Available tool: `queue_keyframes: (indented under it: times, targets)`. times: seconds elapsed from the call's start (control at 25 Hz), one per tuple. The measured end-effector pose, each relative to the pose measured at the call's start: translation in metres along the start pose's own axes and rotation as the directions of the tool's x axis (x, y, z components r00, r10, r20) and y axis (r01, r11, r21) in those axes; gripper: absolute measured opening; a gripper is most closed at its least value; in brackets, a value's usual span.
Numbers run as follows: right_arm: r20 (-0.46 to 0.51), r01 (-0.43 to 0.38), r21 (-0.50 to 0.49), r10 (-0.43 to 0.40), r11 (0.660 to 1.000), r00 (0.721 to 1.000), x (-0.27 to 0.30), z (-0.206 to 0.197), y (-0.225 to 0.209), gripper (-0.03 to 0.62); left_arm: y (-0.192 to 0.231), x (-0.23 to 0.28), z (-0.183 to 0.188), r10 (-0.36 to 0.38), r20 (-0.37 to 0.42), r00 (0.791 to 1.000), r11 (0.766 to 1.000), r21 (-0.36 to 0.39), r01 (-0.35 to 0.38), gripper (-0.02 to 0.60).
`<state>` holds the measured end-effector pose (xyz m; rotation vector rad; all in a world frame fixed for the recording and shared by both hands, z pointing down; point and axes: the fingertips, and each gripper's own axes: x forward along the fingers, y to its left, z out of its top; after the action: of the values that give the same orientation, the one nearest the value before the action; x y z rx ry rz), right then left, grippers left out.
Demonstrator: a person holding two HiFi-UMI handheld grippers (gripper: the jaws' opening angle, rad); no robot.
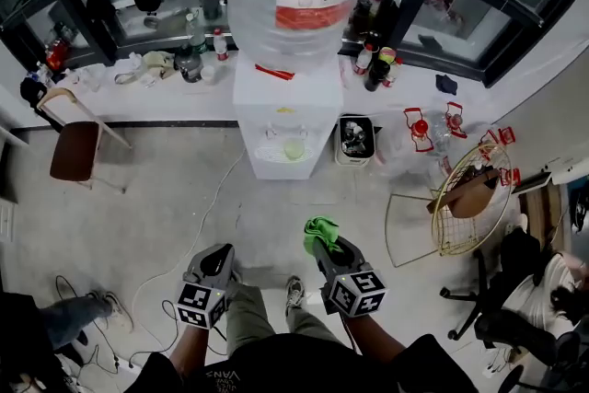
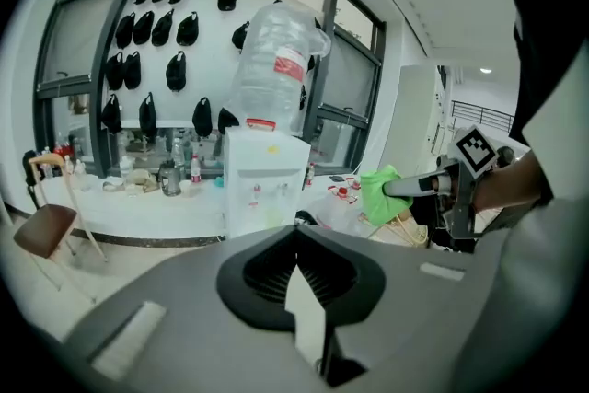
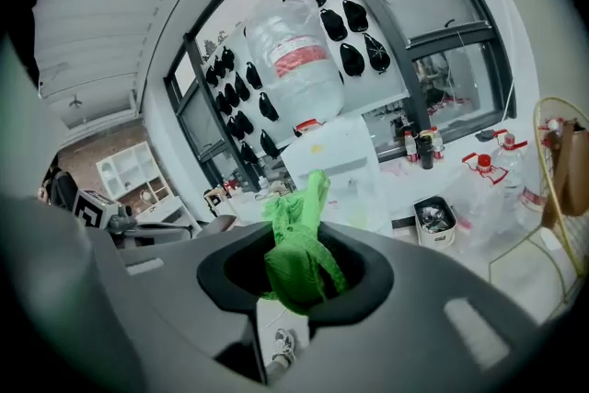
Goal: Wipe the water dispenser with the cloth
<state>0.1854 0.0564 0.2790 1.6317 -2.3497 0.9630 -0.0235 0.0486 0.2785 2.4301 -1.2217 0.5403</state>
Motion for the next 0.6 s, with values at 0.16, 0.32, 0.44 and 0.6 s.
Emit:
queue_keyframes:
  times: [0.16,0.32,0.44,0.6]
  targets:
    - [-0.016,0.036,0.021,-0.035,0.999,0.999,0.030,-0.002,0.005,0.106,0.032,0.021,-0.003,-0.052,-0.053,0.997,0.999,-0.009,0.052,0.002]
    - [0.002,0.087,0.040,-0.087,0.995,0.996,0.064,-0.006,0.016,0.106,0.076,0.046,-0.007,-0.096,-0.095,0.991,0.995,0.009,0.097,0.002]
    - [0.021,0.113,0.028,-0.114,0.993,0.993,0.102,-0.019,0.014,0.106,0.106,0.079,-0.016,-0.131,-0.087,0.988,0.991,0.024,0.133,0.002]
    - [0.012,0.130,0.034,-0.130,0.991,0.991,0.146,-0.040,0.007,0.106,0.128,0.120,-0.044,-0.172,-0.097,0.980,0.985,-0.018,0.171,0.002]
